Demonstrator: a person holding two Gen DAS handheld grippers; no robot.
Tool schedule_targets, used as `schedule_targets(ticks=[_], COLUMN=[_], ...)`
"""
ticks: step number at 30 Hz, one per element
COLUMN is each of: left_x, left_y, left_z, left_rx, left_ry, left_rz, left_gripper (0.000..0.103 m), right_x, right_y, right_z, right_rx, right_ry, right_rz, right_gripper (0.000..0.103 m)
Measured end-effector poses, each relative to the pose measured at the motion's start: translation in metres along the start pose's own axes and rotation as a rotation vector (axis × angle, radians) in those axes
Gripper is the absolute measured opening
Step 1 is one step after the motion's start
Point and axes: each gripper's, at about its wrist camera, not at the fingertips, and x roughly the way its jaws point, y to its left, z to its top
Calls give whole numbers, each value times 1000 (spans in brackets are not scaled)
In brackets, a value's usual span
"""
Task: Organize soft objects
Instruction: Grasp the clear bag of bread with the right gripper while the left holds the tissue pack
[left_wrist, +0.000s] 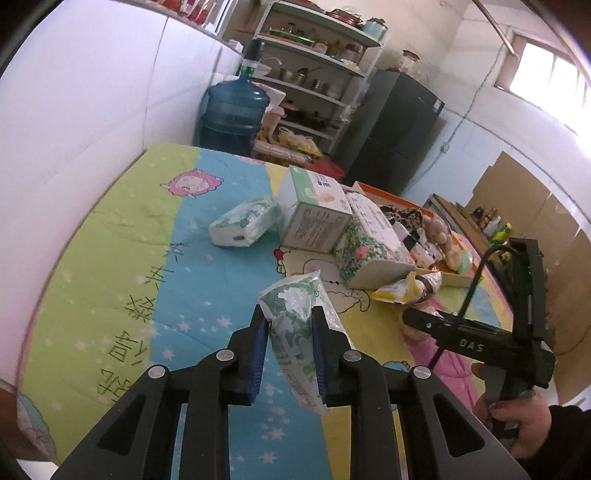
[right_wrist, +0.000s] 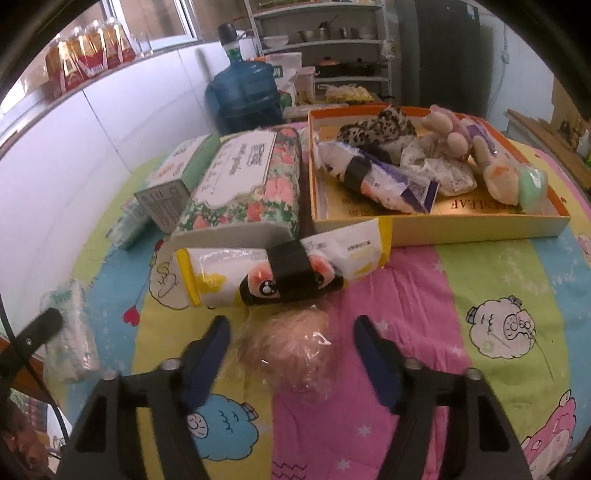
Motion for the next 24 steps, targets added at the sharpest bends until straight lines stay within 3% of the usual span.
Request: schedule_targets(ticks=[10, 24], left_x=[-6, -21], left_y=[6, 5], left_z=[5, 9], left_rx=[24, 72], left_ry=[2, -10], left_rz=[-15, -70], left_gripper=[23, 23], right_x=[-4, -41], right_y=[13, 18], right_z=[-8, -32], right_rx=[-22, 8], right_ry=[10, -29], right_rz=[-39, -79], right_gripper=[55, 53])
